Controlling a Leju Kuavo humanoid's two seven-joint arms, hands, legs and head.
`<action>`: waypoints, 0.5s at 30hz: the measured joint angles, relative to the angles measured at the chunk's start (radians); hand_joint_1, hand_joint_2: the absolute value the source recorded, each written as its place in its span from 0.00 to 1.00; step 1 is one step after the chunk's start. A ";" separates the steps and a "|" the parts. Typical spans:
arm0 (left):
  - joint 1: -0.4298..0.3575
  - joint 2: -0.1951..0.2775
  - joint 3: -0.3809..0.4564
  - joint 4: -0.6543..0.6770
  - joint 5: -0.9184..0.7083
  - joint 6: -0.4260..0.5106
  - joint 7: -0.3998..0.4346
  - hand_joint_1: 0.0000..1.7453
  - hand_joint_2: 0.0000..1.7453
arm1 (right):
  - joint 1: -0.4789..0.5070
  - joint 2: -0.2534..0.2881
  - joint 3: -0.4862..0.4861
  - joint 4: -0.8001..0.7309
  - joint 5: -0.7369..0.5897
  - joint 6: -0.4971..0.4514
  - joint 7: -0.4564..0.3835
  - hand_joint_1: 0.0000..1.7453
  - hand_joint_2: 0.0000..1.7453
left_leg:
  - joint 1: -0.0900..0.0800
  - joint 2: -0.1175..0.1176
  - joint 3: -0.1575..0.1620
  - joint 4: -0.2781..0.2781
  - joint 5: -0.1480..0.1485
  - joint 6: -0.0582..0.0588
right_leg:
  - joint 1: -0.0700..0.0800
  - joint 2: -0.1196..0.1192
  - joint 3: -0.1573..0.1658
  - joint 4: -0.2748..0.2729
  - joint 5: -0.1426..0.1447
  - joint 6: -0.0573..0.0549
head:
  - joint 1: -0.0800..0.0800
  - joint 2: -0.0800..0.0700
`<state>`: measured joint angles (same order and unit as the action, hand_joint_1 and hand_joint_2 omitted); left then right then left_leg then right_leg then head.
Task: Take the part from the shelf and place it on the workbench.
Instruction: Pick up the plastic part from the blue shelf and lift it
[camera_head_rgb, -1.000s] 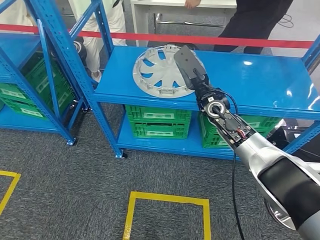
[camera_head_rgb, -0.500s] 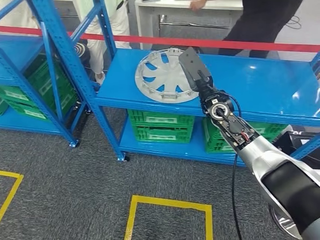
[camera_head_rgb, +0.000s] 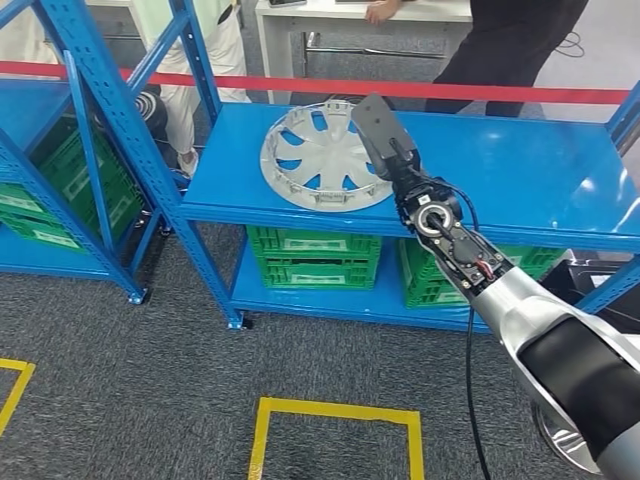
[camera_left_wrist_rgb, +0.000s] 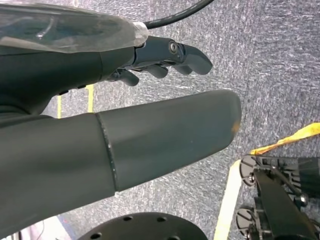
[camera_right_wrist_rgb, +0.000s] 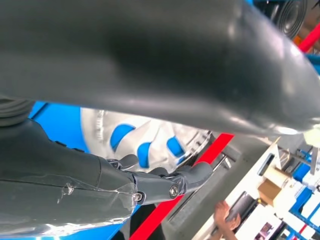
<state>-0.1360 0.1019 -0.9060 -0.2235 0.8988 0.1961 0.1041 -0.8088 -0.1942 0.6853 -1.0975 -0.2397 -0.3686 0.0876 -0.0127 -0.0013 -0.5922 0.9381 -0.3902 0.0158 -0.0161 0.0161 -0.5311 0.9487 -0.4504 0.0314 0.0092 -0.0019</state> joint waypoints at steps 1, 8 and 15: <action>0.000 -0.001 0.000 0.000 0.001 0.000 0.000 0.00 0.00 | 0.000 0.000 0.000 0.000 0.000 0.003 0.003 0.00 0.00 | 0.002 0.001 0.006 -0.006 0.000 0.004 | -0.001 -0.002 0.000 0.002 -0.004 0.005 | 0.001 0.000; 0.001 -0.002 -0.001 0.000 0.011 0.000 0.000 0.00 0.00 | 0.002 -0.001 0.013 0.017 0.005 0.046 0.053 0.00 0.00 | 0.008 0.001 0.038 -0.020 -0.012 0.022 | -0.002 -0.009 -0.164 0.313 -0.115 0.019 | 0.024 0.000; -0.001 -0.002 -0.001 0.000 0.013 -0.001 0.000 0.00 0.00 | -0.001 0.000 0.027 0.032 0.024 0.053 0.075 0.00 0.00 | 0.005 -0.005 0.049 0.000 -0.038 -0.007 | 0.000 -0.011 -0.030 0.013 0.027 0.000 | 0.028 0.000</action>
<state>-0.1374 0.0999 -0.9071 -0.2235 0.9121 0.1953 0.1044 -0.8102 -0.1946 0.7123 -1.0659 -0.2155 -0.3153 0.1626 -0.0081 -0.0059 -0.5430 0.9383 -0.4284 0.0091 -0.0162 0.0056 -0.5612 0.9619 -0.4233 0.0314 0.0367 -0.0019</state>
